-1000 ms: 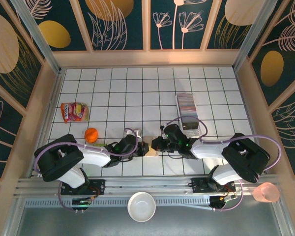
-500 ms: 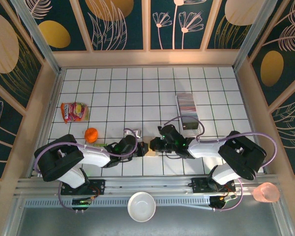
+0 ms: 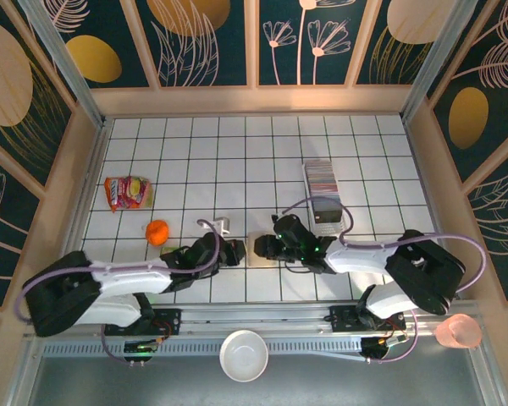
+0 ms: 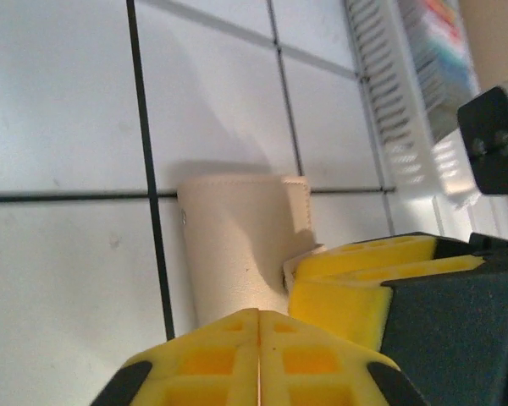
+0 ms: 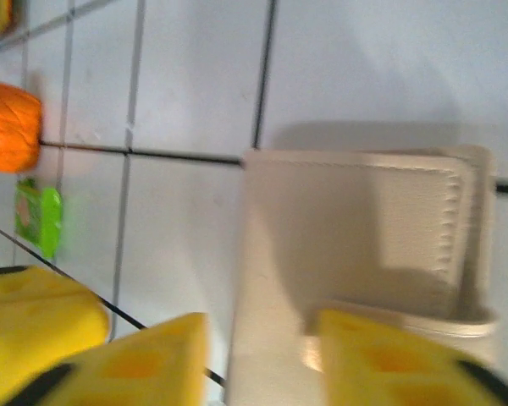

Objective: Put the credit cards into the card holder
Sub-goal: Close the button on the card holder, then reset both arms

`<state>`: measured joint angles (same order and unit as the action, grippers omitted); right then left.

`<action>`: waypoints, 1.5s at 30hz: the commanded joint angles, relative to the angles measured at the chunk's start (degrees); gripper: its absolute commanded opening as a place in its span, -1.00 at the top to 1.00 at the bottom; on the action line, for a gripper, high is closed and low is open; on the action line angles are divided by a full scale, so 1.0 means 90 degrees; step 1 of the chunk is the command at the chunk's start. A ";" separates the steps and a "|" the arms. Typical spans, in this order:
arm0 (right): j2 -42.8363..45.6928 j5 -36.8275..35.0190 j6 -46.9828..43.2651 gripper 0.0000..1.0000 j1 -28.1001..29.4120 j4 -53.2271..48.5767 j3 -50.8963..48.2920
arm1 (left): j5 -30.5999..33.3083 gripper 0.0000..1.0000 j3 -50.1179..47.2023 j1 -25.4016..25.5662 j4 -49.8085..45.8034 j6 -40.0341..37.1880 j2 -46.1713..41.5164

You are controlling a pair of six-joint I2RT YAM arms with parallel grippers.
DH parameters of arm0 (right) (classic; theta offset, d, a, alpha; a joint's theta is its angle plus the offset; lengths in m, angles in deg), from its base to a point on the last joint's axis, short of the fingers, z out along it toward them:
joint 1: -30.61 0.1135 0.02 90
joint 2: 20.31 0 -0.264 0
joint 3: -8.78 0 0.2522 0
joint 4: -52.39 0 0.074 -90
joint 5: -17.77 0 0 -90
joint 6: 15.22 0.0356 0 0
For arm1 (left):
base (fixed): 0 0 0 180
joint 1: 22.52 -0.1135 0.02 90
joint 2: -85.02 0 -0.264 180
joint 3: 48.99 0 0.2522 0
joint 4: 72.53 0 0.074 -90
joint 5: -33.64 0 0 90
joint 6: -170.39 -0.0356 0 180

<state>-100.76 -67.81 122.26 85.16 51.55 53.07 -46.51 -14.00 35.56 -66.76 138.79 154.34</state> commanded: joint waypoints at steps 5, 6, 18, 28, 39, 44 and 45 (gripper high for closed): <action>0.1196 -0.1694 -0.2028 -0.67 -0.0132 -0.0669 0.1626 | 0.2707 -0.98 0.1053 -0.0856 -0.2392 -0.1971 -0.2408; 0.1413 -0.1921 -0.2414 -0.70 -0.0224 -0.0570 0.1617 | 0.2860 -0.97 0.1059 -0.1119 -0.2350 -0.2342 -0.2681; 0.4918 -0.2867 -0.6176 -0.98 -0.2979 0.1885 -0.1014 | 0.5084 -0.97 -0.0374 -0.3813 -0.0035 -0.4963 -0.3630; 0.3644 -0.0941 -0.5259 -0.98 -0.5808 0.4121 -0.2733 | 0.3460 -0.98 -0.3210 -0.5061 0.3473 -0.5654 -0.4137; 0.0481 -0.0626 -0.5567 -0.98 -0.5832 0.7140 -0.2835 | 0.1543 -0.97 -0.2674 -0.6034 0.4660 -0.5710 -0.1983; -0.0287 -0.0407 -0.5715 -0.98 -0.5840 0.7646 -0.2701 | 0.0627 -0.98 -0.2272 -0.6205 0.5863 -0.6026 -0.0425; -0.0424 -0.0381 -0.5732 -0.98 -0.5843 0.7732 -0.2680 | 0.0471 -0.98 -0.2238 -0.6251 0.6148 -0.6021 -0.0177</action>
<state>-102.55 -72.95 72.12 32.94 112.93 27.36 -34.99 -34.76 -19.56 -23.36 86.13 148.88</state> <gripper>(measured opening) 0.990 0.989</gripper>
